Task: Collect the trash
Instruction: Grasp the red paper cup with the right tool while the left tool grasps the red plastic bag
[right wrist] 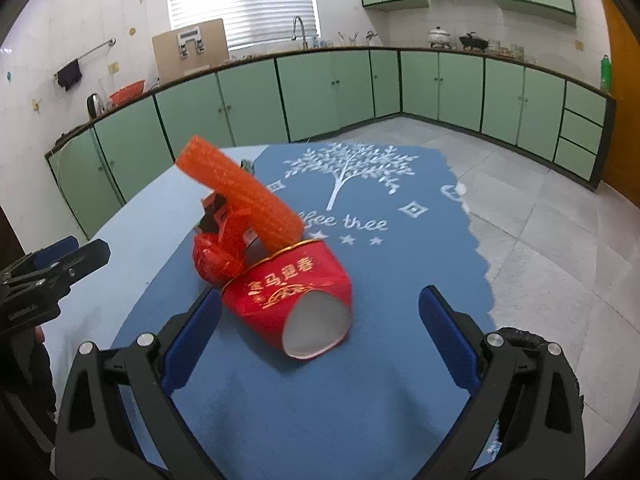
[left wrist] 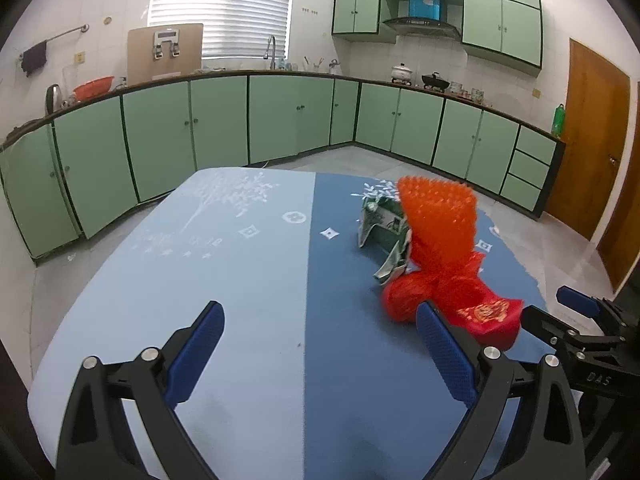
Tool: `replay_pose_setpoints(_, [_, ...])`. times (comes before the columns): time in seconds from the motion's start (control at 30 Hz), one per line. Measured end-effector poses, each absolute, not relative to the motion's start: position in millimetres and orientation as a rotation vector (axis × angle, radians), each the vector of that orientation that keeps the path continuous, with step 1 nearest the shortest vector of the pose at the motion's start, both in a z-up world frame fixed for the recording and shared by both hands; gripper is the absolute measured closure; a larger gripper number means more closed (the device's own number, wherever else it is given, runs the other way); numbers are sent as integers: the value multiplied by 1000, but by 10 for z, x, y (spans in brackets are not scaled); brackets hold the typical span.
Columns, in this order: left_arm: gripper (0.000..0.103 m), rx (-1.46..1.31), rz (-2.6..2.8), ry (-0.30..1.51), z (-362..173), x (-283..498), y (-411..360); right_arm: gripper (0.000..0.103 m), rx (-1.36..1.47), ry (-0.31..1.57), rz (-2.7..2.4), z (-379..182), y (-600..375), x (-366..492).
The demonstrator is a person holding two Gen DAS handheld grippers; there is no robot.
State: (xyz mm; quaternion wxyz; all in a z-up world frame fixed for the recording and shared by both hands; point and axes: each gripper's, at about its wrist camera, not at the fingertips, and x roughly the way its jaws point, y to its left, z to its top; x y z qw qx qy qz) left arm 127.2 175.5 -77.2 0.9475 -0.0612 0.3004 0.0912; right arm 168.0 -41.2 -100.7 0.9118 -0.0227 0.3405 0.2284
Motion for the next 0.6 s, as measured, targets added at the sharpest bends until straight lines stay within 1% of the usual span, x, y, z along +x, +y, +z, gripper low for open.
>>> replay_pose_setpoints(0.6, [8,-131,179,658,-951,1379,1809,7,-95,832,508,-1325,-217,1933])
